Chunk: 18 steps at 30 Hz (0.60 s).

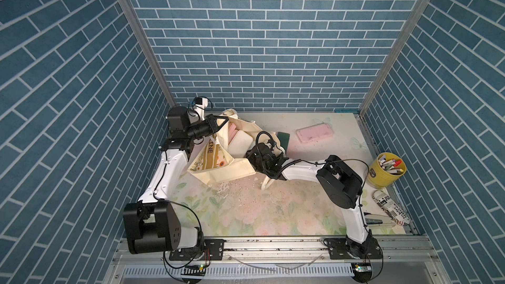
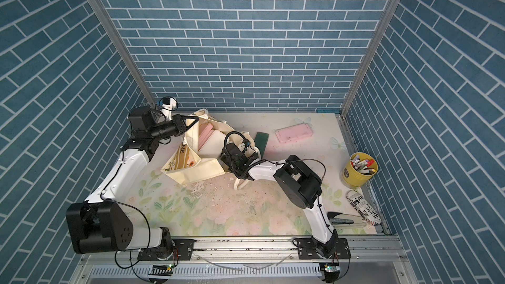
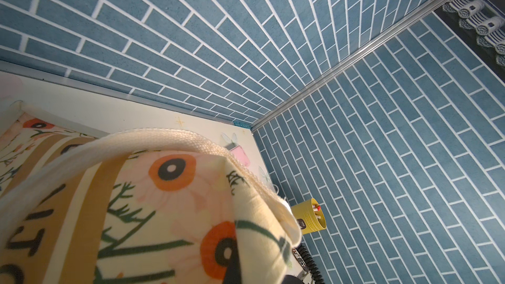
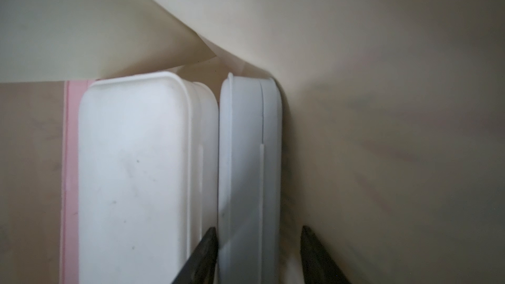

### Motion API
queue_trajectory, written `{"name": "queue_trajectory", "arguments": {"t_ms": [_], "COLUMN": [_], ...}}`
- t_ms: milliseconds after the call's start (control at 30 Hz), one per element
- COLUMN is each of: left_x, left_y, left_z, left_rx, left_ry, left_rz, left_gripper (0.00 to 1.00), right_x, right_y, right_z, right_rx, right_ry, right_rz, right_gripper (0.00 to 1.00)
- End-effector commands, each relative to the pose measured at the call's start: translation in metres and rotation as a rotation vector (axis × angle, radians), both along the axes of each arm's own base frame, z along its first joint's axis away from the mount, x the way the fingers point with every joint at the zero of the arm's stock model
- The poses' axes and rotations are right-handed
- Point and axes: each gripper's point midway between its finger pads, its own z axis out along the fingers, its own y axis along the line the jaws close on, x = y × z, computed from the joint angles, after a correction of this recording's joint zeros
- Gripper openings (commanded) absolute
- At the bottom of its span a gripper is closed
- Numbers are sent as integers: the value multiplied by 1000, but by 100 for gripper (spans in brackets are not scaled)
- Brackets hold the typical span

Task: Take out the pencil case from the canvas bag
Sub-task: Pick up the pencil case from the canvas bag.

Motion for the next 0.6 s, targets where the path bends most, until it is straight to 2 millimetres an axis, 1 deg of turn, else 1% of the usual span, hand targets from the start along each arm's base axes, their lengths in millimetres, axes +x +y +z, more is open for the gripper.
{"name": "queue_trajectory", "arguments": {"t_ms": [0,167,333,567], "left_x": [-6,-7,-6,-5], "left_y": [-4,-5,-4,-4], "left_z": [33,34,32,31], "left_rx": [-2,-1,0,3], "left_ry": [-135,-139,-134,-128], "left_rz": [-33,-33,-29,-27], "left_gripper": [0,0,0,0], "right_x": [8,10,11,8], "right_y": [10,7,2,-9], "right_z": [1,7,20,40], "right_rx": [75,101,113,90], "right_ry": [26,1,-38,-86], "right_rz": [-9,-15,-18,-10], "right_gripper": [46,36,26,20]}}
